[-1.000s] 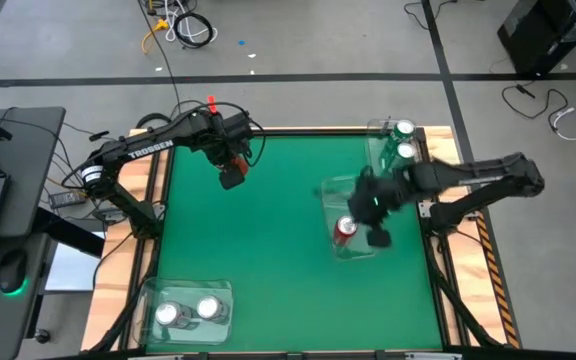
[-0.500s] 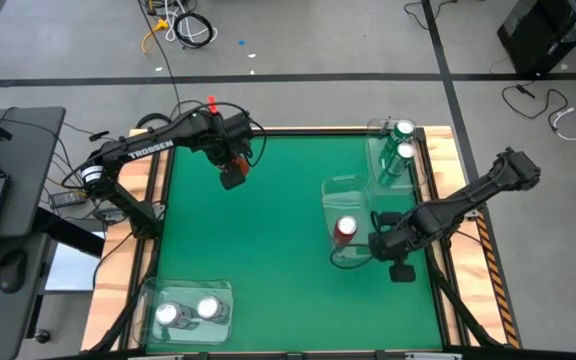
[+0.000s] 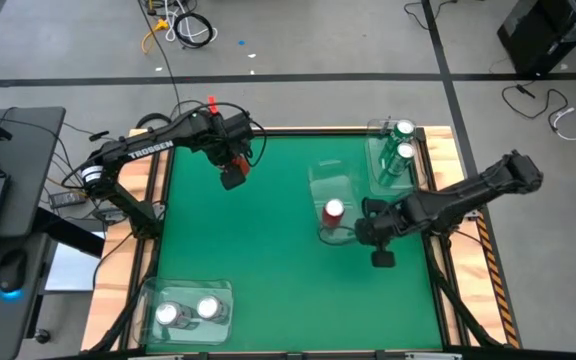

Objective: Sort soda cans
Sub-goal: Put the red-black soda can into the top center transparent bin

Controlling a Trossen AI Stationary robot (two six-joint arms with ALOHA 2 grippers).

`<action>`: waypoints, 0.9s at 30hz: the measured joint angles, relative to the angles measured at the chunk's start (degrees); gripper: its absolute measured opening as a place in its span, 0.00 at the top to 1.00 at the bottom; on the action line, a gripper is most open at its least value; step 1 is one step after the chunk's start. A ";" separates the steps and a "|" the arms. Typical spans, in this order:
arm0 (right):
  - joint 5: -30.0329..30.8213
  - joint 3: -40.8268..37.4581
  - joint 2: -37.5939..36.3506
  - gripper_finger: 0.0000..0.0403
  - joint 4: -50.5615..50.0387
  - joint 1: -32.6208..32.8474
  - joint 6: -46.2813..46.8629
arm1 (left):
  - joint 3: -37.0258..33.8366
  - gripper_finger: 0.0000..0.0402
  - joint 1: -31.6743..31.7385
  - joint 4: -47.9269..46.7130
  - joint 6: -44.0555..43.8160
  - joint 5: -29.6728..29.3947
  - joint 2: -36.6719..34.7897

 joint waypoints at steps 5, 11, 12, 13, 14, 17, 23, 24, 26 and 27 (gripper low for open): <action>0.32 -1.89 0.02 1.00 6.15 -5.84 -4.70 | 0.00 0.27 0.00 0.00 -0.02 0.00 0.00; 1.42 -3.10 0.02 1.00 11.77 -12.24 -9.87 | 0.00 0.27 0.00 1.94 -0.57 0.01 0.00; 1.42 -3.36 0.02 1.00 13.03 -13.17 -10.58 | 0.00 0.27 0.00 3.05 -0.61 0.13 0.00; 1.42 -3.67 0.02 1.00 14.18 -14.07 -11.40 | 0.00 0.27 0.00 4.06 -0.63 0.51 0.00; 1.40 -3.98 0.02 1.00 15.29 -14.91 -12.09 | 0.00 0.27 0.07 5.09 -0.67 1.25 0.02; 1.30 -5.01 0.05 1.00 19.03 -17.48 -13.64 | 0.00 0.27 0.77 9.51 -0.50 4.24 0.73; -0.03 -5.33 0.07 1.00 23.26 -20.48 -15.29 | 2.45 0.27 2.03 12.44 1.32 8.85 6.19; -0.27 -5.33 0.07 1.00 23.29 -20.76 -15.42 | 4.16 0.27 2.03 12.12 2.06 8.83 7.46; -1.18 -5.33 0.52 1.00 23.87 -21.28 -15.43 | 8.51 0.27 2.01 11.04 3.19 8.88 9.93; -1.59 -5.33 0.80 1.00 24.27 -21.48 -15.43 | 11.23 0.27 2.00 10.33 3.99 8.93 11.32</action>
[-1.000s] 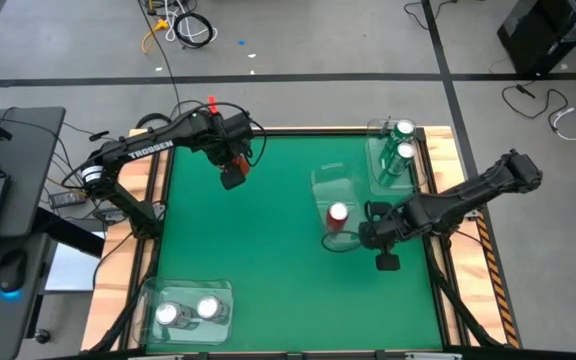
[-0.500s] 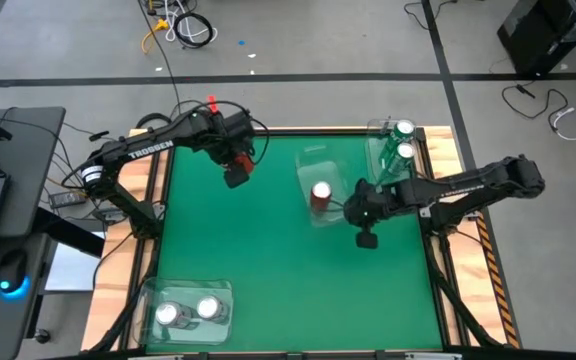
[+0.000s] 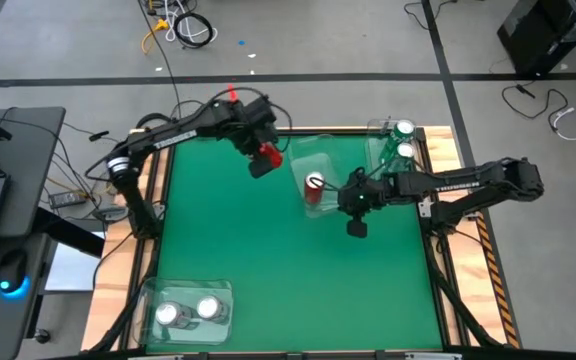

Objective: Sort soda cans
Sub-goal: Put the red-black soda can into the top center transparent bin

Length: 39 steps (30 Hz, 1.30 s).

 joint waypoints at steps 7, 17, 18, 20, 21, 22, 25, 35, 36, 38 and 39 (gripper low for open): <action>-0.42 0.00 2.99 1.00 4.31 -0.06 -0.98 | 22.41 0.27 0.45 -10.75 3.07 0.56 12.24; 7.99 4.73 -4.66 1.00 -13.24 1.35 6.37 | 34.62 0.27 0.38 -16.35 5.64 0.98 22.59; 10.84 4.74 -5.53 1.00 -15.38 1.14 7.85 | 34.51 0.27 0.38 -16.80 5.75 0.91 22.56; 14.87 4.42 -6.35 1.00 -18.25 0.23 10.38 | 34.40 0.27 0.38 -16.63 5.82 0.83 22.59; 15.34 4.13 -6.34 1.00 -18.84 -0.39 11.09 | 34.39 0.27 0.38 -16.34 5.84 0.75 22.60; 15.36 3.67 -5.99 1.00 -18.87 -0.96 11.42 | 34.39 0.27 0.38 -15.97 5.84 0.75 22.60; 15.23 1.89 -3.92 1.00 -16.73 -2.18 11.63 | 34.39 0.27 0.30 -14.99 5.84 0.77 22.58; 7.59 -1.22 0.03 1.00 -0.30 -2.51 10.70 | 34.39 0.27 0.47 -14.87 6.84 0.51 22.97; 7.21 -1.23 0.11 1.00 0.61 -2.52 10.46 | 34.32 0.27 0.47 -14.92 7.22 0.30 23.22; 6.33 -1.25 0.20 1.00 2.10 -2.53 10.08 | 34.28 0.27 0.66 -14.47 7.66 0.36 23.62; 6.22 -1.25 0.20 1.00 2.73 -2.53 10.06 | 34.20 0.27 0.83 -14.61 7.66 0.43 23.88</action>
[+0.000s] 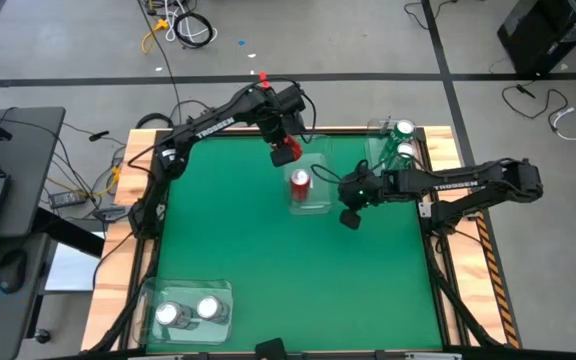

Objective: Sort soda cans
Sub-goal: Put the red-black soda can into the top center transparent bin

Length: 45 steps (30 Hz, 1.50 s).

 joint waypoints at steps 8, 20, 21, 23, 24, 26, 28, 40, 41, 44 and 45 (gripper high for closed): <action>-1.53 0.00 -0.02 1.00 1.48 0.44 0.07 | -0.03 0.27 1.38 0.27 -0.24 -0.34 3.08; -1.86 0.00 -0.02 0.99 5.47 1.01 0.55 | -0.55 0.27 1.41 3.00 -0.71 2.81 3.79; -1.86 0.00 -0.02 0.98 5.78 0.99 0.42 | -0.55 0.27 1.37 3.34 -0.72 2.86 4.00; -1.87 0.00 -0.02 0.97 6.19 0.91 0.02 | -0.55 0.27 1.37 2.87 -0.78 2.98 4.58; -1.89 0.00 -0.06 0.97 6.32 0.69 0.00 | -0.55 0.27 1.37 2.70 -0.98 2.96 5.03; -1.93 0.00 -0.35 0.97 7.05 0.07 -0.28 | -0.55 0.27 1.37 2.87 -1.09 3.13 5.87; -1.89 0.00 -0.44 0.98 8.53 -0.72 -0.84 | -0.60 0.27 1.37 2.62 -1.02 3.41 6.54; -4.34 0.04 -0.72 1.00 11.14 -4.60 -2.43 | -0.60 0.27 1.04 2.67 -0.26 3.36 8.53; -4.42 0.04 -0.72 1.00 11.40 -4.61 -2.47 | -0.60 0.27 1.04 2.58 -0.28 3.36 8.53; -4.44 0.04 -0.72 1.00 11.66 -4.61 -2.49 | -0.55 0.27 1.04 2.70 -0.28 3.36 8.76; -4.44 0.04 -0.72 1.00 11.68 -4.61 -2.50 | -0.55 0.27 1.04 2.64 -0.28 3.36 8.88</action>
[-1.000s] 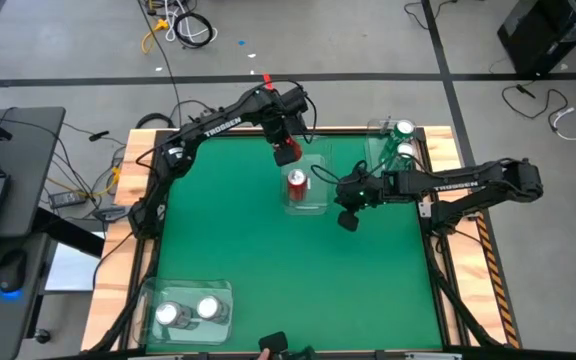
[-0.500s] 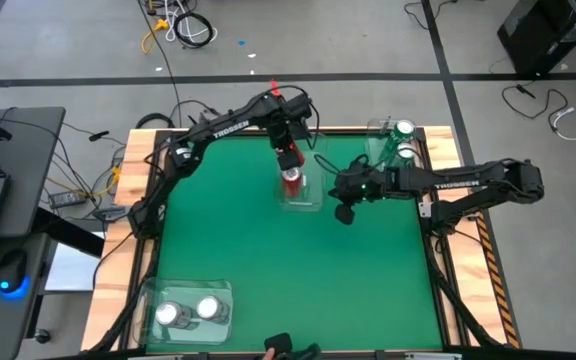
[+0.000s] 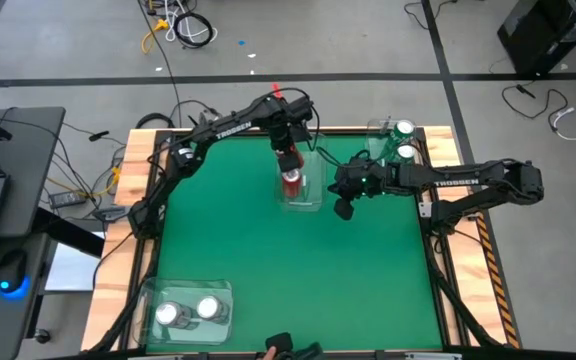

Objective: Sort soda cans
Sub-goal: Put the red-black soda can into the top center transparent bin

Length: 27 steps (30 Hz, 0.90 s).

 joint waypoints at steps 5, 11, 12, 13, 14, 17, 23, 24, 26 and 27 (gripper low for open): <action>-0.02 0.00 0.00 1.00 0.11 0.00 -0.50 | 0.00 0.27 0.00 0.30 0.20 0.04 0.79; 0.53 0.00 0.02 0.97 0.42 0.00 -0.62 | 0.00 0.23 -0.11 1.09 0.20 0.17 1.05; 0.66 0.00 0.02 0.97 0.42 0.00 -0.62 | 0.02 0.22 -0.22 1.17 0.20 0.17 1.20; 0.69 0.00 0.02 0.96 0.42 0.00 -0.62 | 0.02 0.21 -0.33 1.35 0.20 0.14 1.33; 0.71 0.00 0.02 0.95 0.43 0.00 -0.63 | 0.02 0.21 -0.39 1.40 0.20 0.13 1.48; 0.85 0.00 0.02 0.93 0.43 0.00 -0.67 | 0.00 0.20 -0.51 1.10 0.28 0.20 1.69; 0.92 0.00 0.04 0.90 0.41 0.02 -0.90 | 0.00 0.19 -0.50 1.90 0.96 0.33 1.92; 0.92 0.00 0.04 0.90 0.42 0.00 -0.99 | 0.00 0.19 -0.53 2.31 1.22 0.38 1.92; 0.96 0.00 0.04 0.90 0.42 0.00 -1.06 | 0.00 0.19 -0.64 2.81 1.29 0.52 1.92; 0.96 0.00 0.04 0.90 0.42 0.00 -1.09 | 0.00 0.19 -0.68 3.16 1.29 0.64 1.92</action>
